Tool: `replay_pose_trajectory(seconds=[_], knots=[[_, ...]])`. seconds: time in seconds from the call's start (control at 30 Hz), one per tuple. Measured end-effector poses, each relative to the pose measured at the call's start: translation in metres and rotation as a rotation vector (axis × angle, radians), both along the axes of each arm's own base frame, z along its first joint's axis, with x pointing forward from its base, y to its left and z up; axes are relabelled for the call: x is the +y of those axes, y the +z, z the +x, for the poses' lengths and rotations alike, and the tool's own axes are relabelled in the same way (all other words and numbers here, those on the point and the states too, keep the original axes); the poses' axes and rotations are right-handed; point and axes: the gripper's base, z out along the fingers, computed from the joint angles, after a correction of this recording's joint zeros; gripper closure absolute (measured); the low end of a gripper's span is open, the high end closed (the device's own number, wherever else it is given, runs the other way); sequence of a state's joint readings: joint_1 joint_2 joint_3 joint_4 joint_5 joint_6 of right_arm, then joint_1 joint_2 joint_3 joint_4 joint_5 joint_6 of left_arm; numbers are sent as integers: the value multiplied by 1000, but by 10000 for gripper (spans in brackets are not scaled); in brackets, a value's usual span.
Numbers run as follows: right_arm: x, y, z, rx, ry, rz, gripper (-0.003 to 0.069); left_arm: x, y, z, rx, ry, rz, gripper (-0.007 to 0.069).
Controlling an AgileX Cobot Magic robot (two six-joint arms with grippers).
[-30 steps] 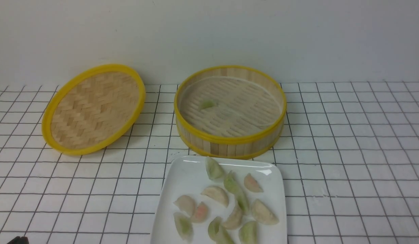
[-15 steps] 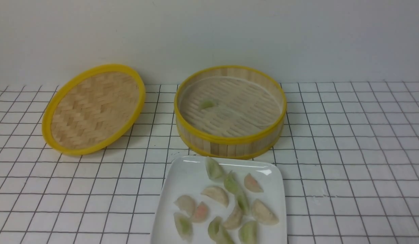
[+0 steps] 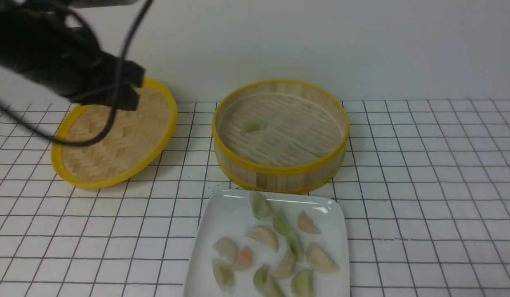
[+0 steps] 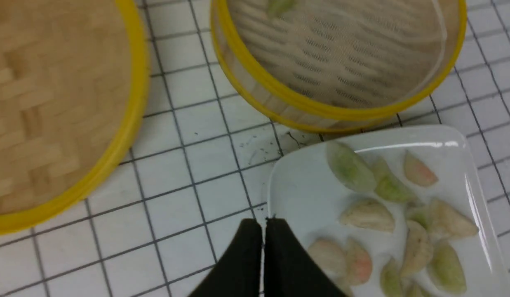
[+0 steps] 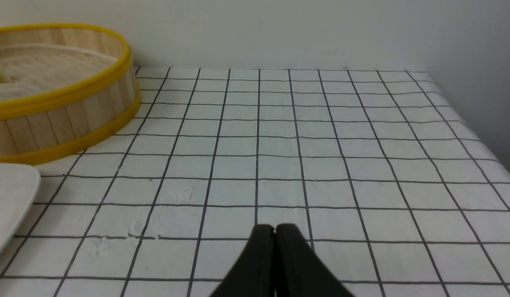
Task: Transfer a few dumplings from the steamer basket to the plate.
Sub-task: Use the left arm to grab a dumpling from the steamer
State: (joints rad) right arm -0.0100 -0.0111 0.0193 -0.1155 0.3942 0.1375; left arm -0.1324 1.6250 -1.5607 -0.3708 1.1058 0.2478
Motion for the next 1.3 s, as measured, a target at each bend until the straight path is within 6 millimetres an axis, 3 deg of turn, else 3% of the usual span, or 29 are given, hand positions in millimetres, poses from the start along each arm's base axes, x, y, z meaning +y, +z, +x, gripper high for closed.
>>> replay_pose_trajectory(seconds=[0.03,0.07,0.1,0.17,0.27,0.43,0.57,0.73,0.83,1.0,1.13,1.3], knots=[[0,0,0,0,0,0,673,-13,-17,26,78,-50,23,631],[0,0,0,1,0,0,673,-25,-20,46,79,-81,41,631],[0,0,0,0,0,0,673,-30,-23,54,78,-89,44,631],[0,0,0,-1,0,0,673,-52,-43,91,61,-111,96,631],[0,0,0,-1,0,0,673,-79,-65,121,34,-123,148,631],[0,0,0,-1,0,0,673,-109,-84,151,-50,-148,155,631],[0,0,0,-1,0,0,673,-122,-98,167,-114,-154,136,630],[0,0,0,-1,0,-1,673,-126,-133,179,-104,-158,142,590],[0,0,0,-1,0,-1,673,-127,-146,181,-95,-183,161,528],[0,0,0,-1,0,-1,673,-128,-161,183,-83,-214,183,320],[0,0,0,-1,0,-1,673,-128,-175,185,-61,-221,192,218],[0,0,0,-1,0,-1,673,-129,-191,187,-45,-232,201,219]])
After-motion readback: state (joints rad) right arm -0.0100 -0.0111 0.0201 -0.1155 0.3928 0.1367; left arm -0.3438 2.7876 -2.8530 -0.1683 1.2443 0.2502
